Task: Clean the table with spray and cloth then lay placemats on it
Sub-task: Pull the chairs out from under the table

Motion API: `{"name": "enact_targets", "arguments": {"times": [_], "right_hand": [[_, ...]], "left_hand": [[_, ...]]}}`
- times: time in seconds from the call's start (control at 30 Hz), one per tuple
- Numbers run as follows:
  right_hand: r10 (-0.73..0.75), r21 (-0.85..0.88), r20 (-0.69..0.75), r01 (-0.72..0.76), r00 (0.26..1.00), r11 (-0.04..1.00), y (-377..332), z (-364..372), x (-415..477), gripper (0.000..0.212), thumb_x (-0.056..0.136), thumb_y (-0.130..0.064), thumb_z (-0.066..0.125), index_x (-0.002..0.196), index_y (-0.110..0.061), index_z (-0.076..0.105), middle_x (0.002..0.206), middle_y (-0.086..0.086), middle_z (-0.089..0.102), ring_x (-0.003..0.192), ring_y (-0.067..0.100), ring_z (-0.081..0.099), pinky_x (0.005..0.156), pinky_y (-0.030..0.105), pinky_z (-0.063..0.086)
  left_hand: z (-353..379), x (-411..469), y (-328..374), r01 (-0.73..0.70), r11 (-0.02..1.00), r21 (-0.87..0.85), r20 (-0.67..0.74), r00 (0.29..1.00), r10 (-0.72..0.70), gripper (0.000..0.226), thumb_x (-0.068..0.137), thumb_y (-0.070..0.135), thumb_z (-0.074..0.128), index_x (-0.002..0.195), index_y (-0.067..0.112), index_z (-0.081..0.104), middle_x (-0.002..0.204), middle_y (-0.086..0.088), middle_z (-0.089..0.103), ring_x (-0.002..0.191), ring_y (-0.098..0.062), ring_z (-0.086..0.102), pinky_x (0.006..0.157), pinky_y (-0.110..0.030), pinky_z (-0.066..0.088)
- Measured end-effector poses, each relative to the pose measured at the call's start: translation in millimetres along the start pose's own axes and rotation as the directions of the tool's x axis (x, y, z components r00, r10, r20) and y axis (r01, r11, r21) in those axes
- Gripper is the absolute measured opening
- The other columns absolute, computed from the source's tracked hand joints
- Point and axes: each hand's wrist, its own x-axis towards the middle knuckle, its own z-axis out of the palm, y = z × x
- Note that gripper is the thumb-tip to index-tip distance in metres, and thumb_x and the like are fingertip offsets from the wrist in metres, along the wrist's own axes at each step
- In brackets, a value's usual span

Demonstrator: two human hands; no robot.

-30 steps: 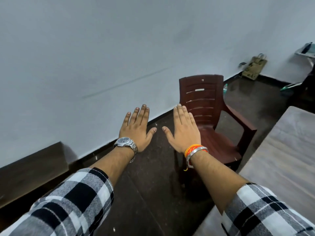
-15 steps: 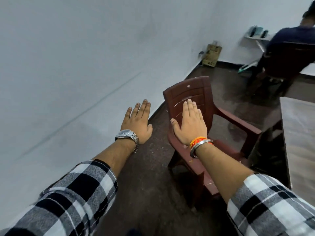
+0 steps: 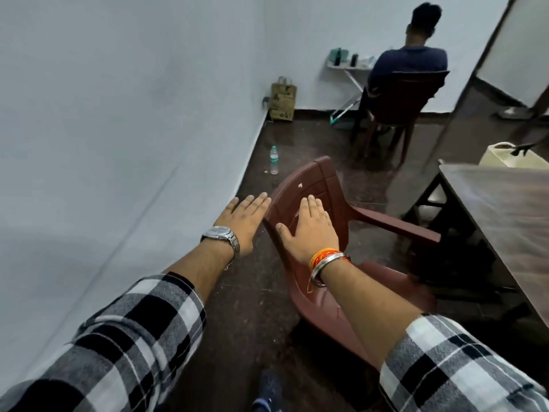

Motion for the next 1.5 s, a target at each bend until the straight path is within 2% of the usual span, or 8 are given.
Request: {"name": "enact_targets", "arguments": {"times": [0.23,0.47,0.87,0.97,1.03,1.1,1.23,1.5], "right_hand": [[0.2,0.006,0.114,-0.202,0.973,0.979,-29.8,60.4,91.3,0.097,0.084,-0.062,0.048,0.149,0.0,0.01,0.158,0.017,0.01,0.146,0.029,0.006,0.118,0.041,0.011],[0.386,-0.01,0.128,-0.388,0.913,0.921,-41.2,98.1,150.1,0.101,0.08,-0.06,0.05,0.15,0.0,0.008,0.158,0.017,0.008,0.146,0.029,0.005,0.118,0.044,0.009],[0.828,-0.007,0.133,-0.835,0.544,0.55,-60.8,146.0,245.6,0.079,0.09,-0.033,0.052,0.148,0.003,0.011,0.154,0.023,0.017,0.143,0.034,0.017,0.116,0.044,0.016],[0.876,0.033,0.101,-0.882,0.471,0.471,-53.4,165.6,251.9,0.066,0.087,-0.027,0.059,0.14,0.004,0.035,0.139,0.026,0.045,0.126,0.034,0.047,0.105,0.043,0.038],[0.874,0.003,0.113,-0.879,0.473,0.476,-46.3,168.4,247.5,0.059,0.063,-0.031,0.079,0.112,0.0,0.065,0.099,0.016,0.071,0.084,0.023,0.07,0.072,0.031,0.056],[0.874,-0.027,0.073,-0.875,0.481,0.484,-45.8,159.7,236.4,0.055,0.052,-0.031,0.085,0.097,-0.003,0.071,0.082,0.01,0.072,0.066,0.018,0.068,0.054,0.025,0.054],[0.817,-0.077,0.025,-0.813,0.577,0.577,-36.5,138.5,200.7,0.035,0.095,-0.008,0.039,0.129,0.003,0.041,0.124,0.019,0.054,0.11,0.035,0.056,0.082,0.045,0.049],[0.87,-0.222,-0.011,-0.85,0.493,0.478,7.9,107.4,69.2,0.029,0.096,-0.014,0.031,0.121,-0.009,0.045,0.116,0.011,0.061,0.104,0.035,0.06,0.075,0.045,0.049]], "left_hand": [[33.6,120.2,-51.9,-0.226,0.966,0.123,0.1,0.972,0.214,0.079,0.102,0.008,0.044,0.16,0.023,-0.007,0.17,0.003,-0.011,0.157,-0.018,-0.001,0.126,-0.041,0.0],[57.4,230.7,-71.2,-0.479,0.85,0.22,0.203,0.874,0.441,0.1,0.094,0.02,0.064,0.16,0.023,-0.01,0.17,0.004,-0.012,0.156,-0.019,-0.002,0.124,-0.041,-0.002],[77.5,377.6,-45.1,-0.878,0.319,0.358,0.264,0.423,0.867,0.051,0.107,0.023,0.032,0.158,0.019,0.026,0.168,0.0,0.019,0.156,-0.021,0.007,0.124,-0.039,0.003],[87.0,388.3,-31.3,-0.916,0.175,0.361,0.235,0.271,0.934,0.039,0.103,0.028,0.046,0.138,0.018,0.059,0.147,0.001,0.055,0.144,-0.02,0.04,0.123,-0.039,0.016],[93.7,393.7,-26.7,-0.92,0.079,0.383,0.163,0.151,0.975,0.022,0.073,0.035,0.079,0.093,0.024,0.081,0.101,0.009,0.078,0.103,-0.014,0.071,0.105,-0.037,0.04],[97.9,395.0,-22.7,-0.923,0.035,0.384,0.138,0.095,0.986,0.016,0.054,0.036,0.081,0.066,0.025,0.078,0.073,0.013,0.076,0.074,-0.012,0.074,0.085,-0.033,0.046],[87.4,371.4,0.2,-0.938,-0.035,0.343,0.245,0.053,0.968,0.032,0.085,0.031,0.047,0.099,0.02,0.074,0.106,0.002,0.076,0.103,-0.024,0.069,0.093,-0.04,0.044],[74.4,275.7,85.1,-0.971,-0.116,0.207,0.2,-0.074,0.977,0.027,0.087,0.028,0.058,0.108,0.015,0.068,0.117,-0.008,0.071,0.11,-0.031,0.067,0.096,-0.037,0.042]]}}
